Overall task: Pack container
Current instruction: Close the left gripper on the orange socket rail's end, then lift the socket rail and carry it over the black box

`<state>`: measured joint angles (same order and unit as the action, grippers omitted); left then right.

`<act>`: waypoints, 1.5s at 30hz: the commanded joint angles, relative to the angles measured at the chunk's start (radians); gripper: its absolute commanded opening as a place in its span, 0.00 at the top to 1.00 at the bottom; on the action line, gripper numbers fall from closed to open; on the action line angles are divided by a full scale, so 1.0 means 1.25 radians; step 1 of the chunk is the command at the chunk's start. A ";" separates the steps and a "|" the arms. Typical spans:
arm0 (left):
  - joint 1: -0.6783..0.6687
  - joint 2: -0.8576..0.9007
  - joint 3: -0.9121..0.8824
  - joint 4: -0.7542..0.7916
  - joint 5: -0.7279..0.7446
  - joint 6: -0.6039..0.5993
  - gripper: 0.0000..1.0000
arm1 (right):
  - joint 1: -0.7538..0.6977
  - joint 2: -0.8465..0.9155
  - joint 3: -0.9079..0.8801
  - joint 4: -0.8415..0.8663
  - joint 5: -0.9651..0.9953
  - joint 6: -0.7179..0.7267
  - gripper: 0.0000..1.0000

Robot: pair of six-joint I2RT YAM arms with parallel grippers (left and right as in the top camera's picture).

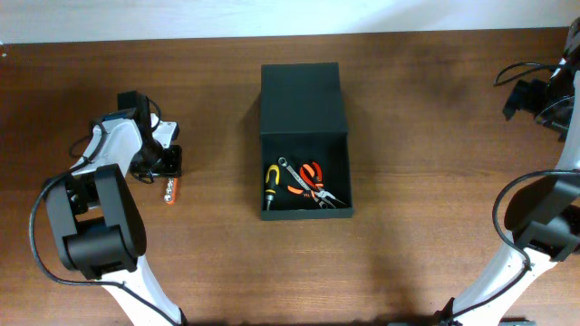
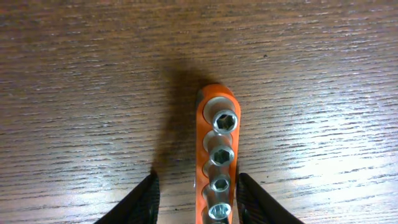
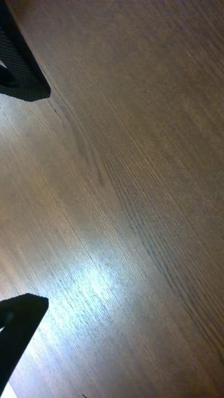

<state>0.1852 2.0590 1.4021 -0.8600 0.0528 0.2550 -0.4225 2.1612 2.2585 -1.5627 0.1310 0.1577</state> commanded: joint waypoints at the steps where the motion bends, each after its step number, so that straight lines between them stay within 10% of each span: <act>1: -0.001 0.023 -0.011 0.005 0.009 0.001 0.60 | -0.003 -0.006 0.000 0.000 0.004 0.007 0.01; 10: -0.001 0.023 -0.011 0.006 0.009 -0.015 0.79 | -0.003 -0.006 0.000 0.000 0.004 0.007 0.01; 27: -0.001 0.022 0.017 -0.004 0.009 -0.024 0.83 | -0.003 -0.006 -0.001 0.006 0.003 0.007 0.01; 45: -0.022 0.022 0.391 -0.195 0.178 -0.070 0.86 | -0.003 -0.006 -0.001 0.006 0.004 0.007 0.01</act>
<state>0.1833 2.0857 1.8290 -1.0958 0.1612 0.2108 -0.4221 2.1612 2.2585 -1.5574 0.1310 0.1574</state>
